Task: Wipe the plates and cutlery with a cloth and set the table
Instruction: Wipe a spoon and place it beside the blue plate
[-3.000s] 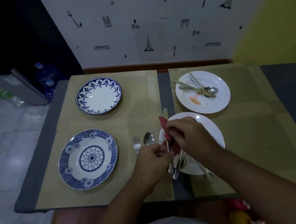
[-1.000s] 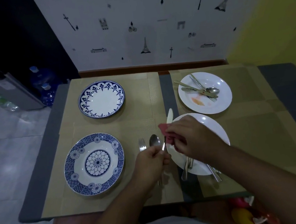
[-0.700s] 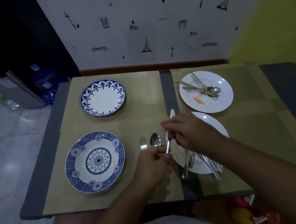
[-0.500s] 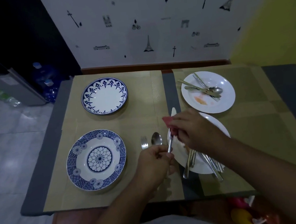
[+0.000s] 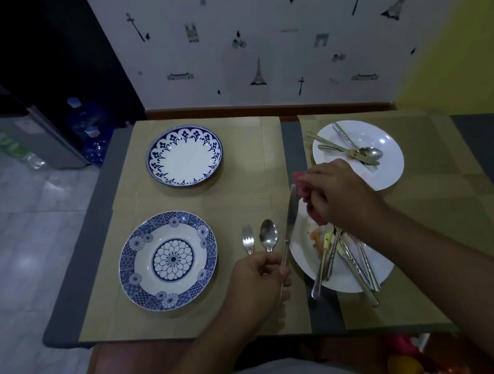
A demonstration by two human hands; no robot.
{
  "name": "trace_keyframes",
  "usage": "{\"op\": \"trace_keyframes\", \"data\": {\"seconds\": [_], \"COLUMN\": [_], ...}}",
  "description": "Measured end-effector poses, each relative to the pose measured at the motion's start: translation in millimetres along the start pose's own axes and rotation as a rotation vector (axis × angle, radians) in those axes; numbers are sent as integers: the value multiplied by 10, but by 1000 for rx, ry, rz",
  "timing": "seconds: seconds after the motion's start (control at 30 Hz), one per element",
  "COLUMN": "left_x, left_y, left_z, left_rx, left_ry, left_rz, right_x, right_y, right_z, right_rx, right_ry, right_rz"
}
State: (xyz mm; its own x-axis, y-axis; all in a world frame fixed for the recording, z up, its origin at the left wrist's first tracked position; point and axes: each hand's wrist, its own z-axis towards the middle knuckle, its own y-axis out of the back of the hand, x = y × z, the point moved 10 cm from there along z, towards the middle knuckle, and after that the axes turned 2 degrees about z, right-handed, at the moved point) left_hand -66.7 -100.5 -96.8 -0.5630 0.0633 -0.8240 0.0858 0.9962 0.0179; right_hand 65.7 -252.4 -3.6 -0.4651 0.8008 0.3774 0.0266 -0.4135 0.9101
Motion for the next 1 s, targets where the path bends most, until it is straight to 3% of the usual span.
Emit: {"op": "trace_keyframes", "data": {"seconds": [0.37, 0.53, 0.7, 1.0], "left_x": [325, 541, 771, 759], "left_y": [495, 685, 672, 625], "left_z": [-23, 11, 41, 35], "left_rx": [-250, -436, -598, -811], "left_ry": [-63, -101, -122, -60], "left_rz": [-7, 142, 512, 564], "right_x": [392, 477, 561, 510], "right_y": [-284, -469, -530, -557], "right_z": [-146, -178, -221, -299], "right_rx": [18, 81, 80, 112], "right_ry": [72, 97, 132, 156], "right_rz": [120, 138, 160, 179]}}
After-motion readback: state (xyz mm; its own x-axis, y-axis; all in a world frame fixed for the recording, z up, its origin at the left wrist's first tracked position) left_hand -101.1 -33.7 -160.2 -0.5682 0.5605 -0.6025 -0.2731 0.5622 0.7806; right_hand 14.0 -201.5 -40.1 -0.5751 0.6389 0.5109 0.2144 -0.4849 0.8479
